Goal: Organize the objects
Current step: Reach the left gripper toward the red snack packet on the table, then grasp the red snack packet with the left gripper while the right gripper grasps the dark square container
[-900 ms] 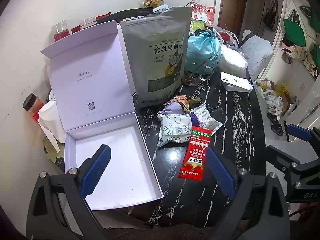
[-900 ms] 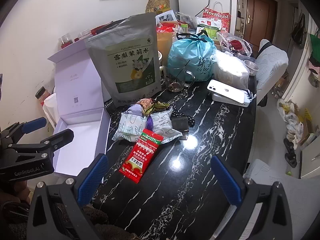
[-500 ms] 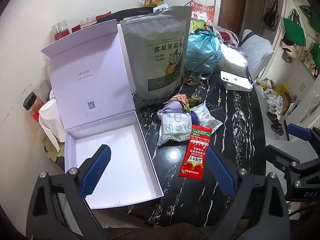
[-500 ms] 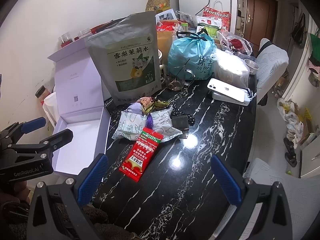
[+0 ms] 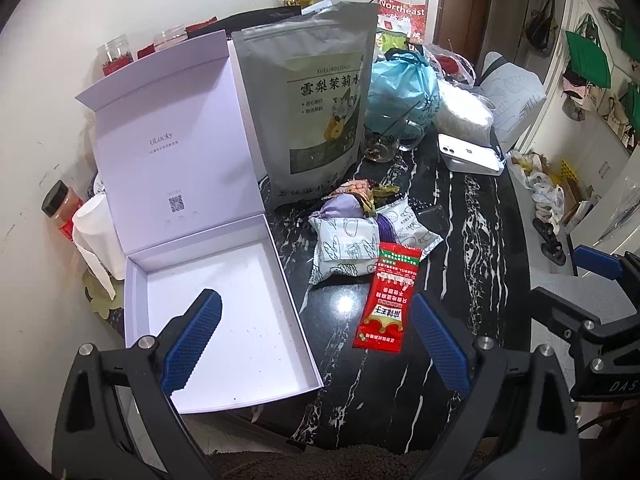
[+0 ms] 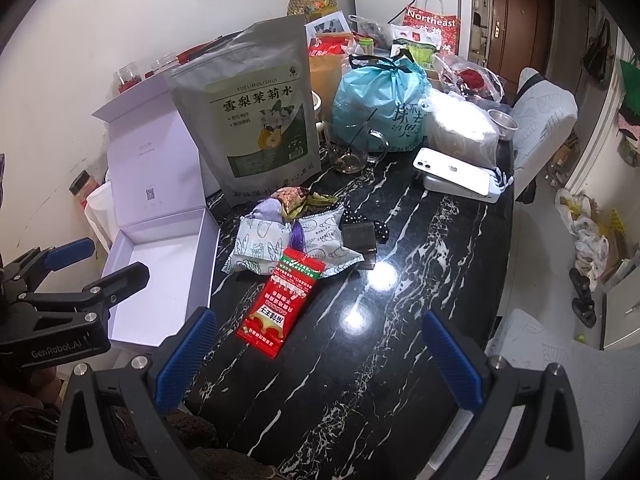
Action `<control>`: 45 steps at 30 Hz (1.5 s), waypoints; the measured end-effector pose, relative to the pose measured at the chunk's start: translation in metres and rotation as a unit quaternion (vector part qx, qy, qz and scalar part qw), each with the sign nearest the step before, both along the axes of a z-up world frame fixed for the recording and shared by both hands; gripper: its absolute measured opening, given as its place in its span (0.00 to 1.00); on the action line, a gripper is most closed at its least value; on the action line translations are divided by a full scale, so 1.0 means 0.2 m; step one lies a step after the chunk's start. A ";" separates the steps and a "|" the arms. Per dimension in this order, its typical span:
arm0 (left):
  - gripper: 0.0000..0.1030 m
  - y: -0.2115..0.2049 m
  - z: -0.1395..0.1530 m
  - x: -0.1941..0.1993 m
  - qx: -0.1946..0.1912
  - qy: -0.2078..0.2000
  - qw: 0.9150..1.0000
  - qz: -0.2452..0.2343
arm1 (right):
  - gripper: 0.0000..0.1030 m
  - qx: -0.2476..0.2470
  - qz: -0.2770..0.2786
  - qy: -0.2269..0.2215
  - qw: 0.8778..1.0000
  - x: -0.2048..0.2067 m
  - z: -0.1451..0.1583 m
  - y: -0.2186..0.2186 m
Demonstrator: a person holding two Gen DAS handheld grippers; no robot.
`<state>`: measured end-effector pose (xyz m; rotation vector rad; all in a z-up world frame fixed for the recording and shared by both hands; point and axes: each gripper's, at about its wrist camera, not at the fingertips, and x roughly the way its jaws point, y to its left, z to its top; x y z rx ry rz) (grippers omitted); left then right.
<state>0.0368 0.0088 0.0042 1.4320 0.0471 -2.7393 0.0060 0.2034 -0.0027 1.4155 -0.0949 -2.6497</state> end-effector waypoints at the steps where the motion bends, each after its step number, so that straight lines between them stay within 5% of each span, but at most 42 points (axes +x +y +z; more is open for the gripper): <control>1: 0.93 0.00 -0.01 0.00 0.001 -0.003 1.000 -0.001 | 0.99 -0.002 -0.001 -0.002 1.000 0.00 0.00 0.01; 18: 0.93 0.09 -0.14 -0.13 0.012 -0.055 0.998 -0.026 | 0.99 0.010 0.007 -0.028 1.000 -0.05 -0.04 0.05; 27: 0.93 0.18 -0.19 -0.20 0.031 -0.056 0.998 0.016 | 0.99 0.010 0.061 -0.019 0.998 -0.20 -0.08 0.14; 37: 0.93 0.23 -0.35 -0.29 0.042 -0.048 0.995 0.079 | 0.99 0.015 0.126 -0.009 0.992 -0.42 -0.25 0.19; 45: 0.93 0.35 -0.52 -0.37 0.003 -0.055 0.996 0.072 | 0.99 0.034 0.146 -0.006 0.989 -0.56 -0.43 0.26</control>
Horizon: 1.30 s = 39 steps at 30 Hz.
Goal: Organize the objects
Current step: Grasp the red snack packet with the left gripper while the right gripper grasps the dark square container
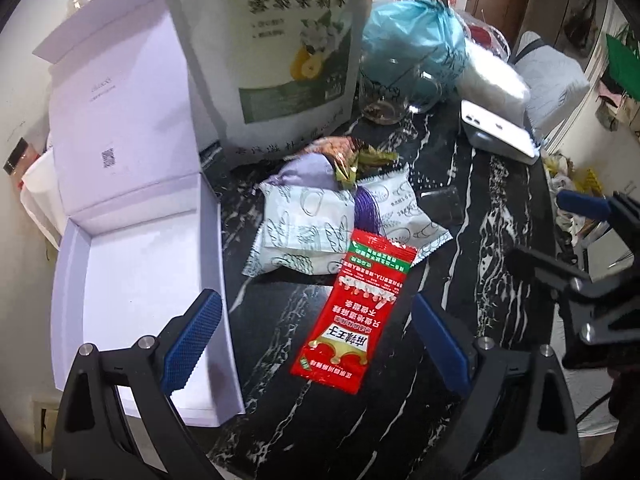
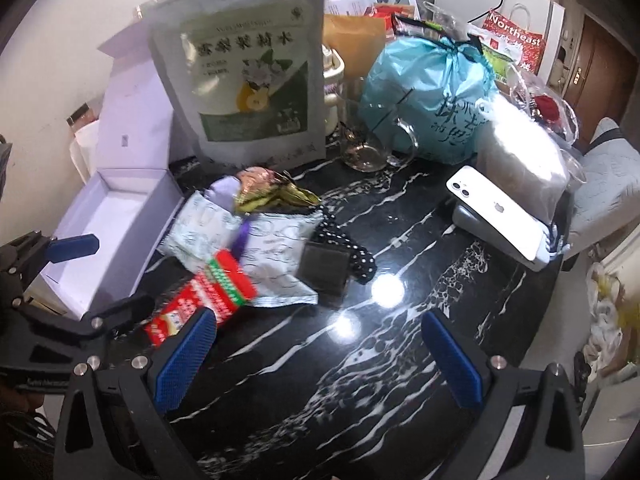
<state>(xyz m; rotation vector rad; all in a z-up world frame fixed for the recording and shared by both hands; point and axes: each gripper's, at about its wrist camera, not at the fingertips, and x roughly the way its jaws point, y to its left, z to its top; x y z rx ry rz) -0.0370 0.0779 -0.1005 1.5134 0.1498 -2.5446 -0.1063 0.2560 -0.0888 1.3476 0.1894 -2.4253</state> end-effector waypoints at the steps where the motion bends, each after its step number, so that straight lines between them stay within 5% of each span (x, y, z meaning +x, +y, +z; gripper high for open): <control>1: 0.93 0.01 -0.02 -0.01 0.000 -0.002 1.000 -0.001 | 0.99 -0.003 -0.001 -0.002 1.000 -0.02 -0.03 0.02; 8: 0.93 0.14 -0.20 -0.09 -0.025 -0.029 0.999 -0.009 | 0.98 -0.020 -0.006 -0.010 1.000 -0.12 -0.15 0.06; 13: 0.93 0.17 -0.29 -0.13 -0.036 -0.043 0.998 -0.012 | 0.84 -0.043 -0.019 -0.035 0.998 -0.22 -0.25 0.09; 19: 0.91 0.15 -0.37 -0.16 -0.053 -0.054 0.997 0.007 | 0.84 -0.060 -0.007 -0.043 0.997 -0.31 -0.31 0.04; 23: 0.89 0.15 -0.40 -0.18 -0.029 -0.057 0.998 0.008 | 0.82 -0.072 -0.012 -0.058 0.996 -0.37 -0.35 0.00; 27: 0.87 0.16 -0.44 -0.20 -0.024 -0.076 0.997 0.014 | 0.69 -0.077 -0.030 -0.086 0.993 -0.42 -0.39 -0.01; 39: 0.75 0.10 -0.53 -0.19 0.028 -0.075 0.996 0.041 | 0.52 -0.109 -0.025 -0.108 0.988 -0.41 -0.41 -0.02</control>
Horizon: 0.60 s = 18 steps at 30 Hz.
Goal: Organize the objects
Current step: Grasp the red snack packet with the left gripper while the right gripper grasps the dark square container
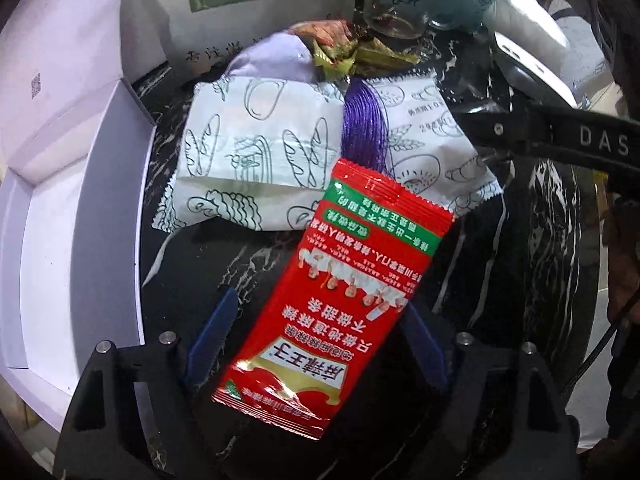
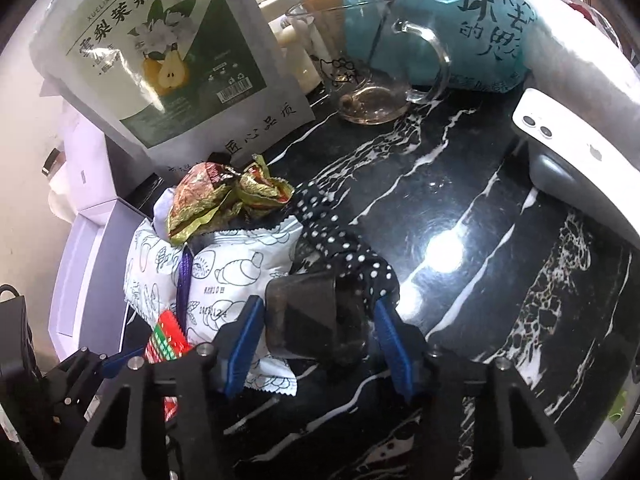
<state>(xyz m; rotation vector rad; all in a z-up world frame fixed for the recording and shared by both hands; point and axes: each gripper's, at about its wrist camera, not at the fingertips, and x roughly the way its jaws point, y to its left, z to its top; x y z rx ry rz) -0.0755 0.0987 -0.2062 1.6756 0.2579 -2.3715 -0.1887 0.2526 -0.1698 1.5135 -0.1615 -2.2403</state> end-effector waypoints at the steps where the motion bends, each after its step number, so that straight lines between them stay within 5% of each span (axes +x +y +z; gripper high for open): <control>1: 0.72 0.00 0.00 0.00 -0.001 0.003 1.000 -0.001 | 0.52 0.002 -0.005 0.002 1.000 0.01 0.00 0.00; 18: 0.60 0.02 0.08 0.12 0.031 0.034 0.999 -0.001 | 0.51 0.010 -0.007 -0.011 1.000 0.21 0.04 0.15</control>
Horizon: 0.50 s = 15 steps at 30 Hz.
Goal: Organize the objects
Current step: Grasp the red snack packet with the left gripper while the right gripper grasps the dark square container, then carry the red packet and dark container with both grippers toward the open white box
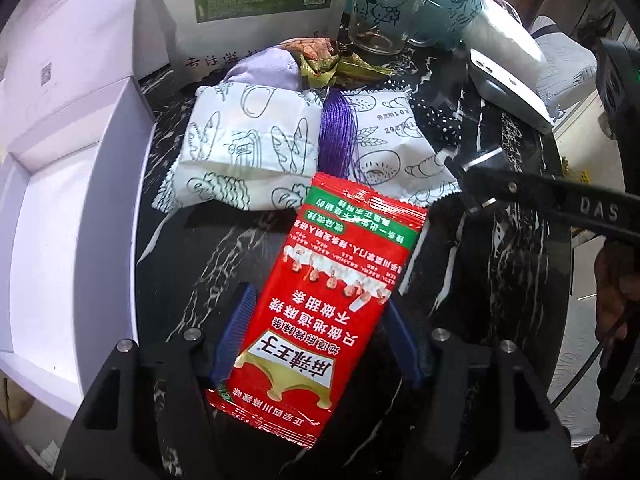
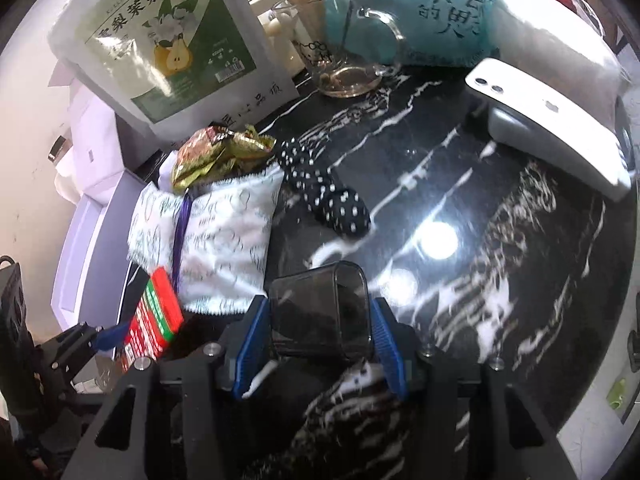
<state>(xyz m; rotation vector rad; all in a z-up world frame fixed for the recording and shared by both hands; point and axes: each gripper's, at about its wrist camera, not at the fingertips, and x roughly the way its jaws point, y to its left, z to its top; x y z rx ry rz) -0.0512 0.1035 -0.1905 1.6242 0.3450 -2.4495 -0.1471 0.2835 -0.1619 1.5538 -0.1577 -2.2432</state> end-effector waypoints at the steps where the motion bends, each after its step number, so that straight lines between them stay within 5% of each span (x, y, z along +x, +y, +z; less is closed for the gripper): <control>1: 0.60 0.00 0.00 0.01 -0.001 0.001 1.000 0.000 | 0.51 -0.001 0.000 0.001 1.000 0.02 0.01 0.00; 15: 0.59 0.07 0.18 0.17 -0.021 0.023 1.000 0.000 | 0.51 -0.026 0.015 0.024 0.999 0.19 0.19 0.00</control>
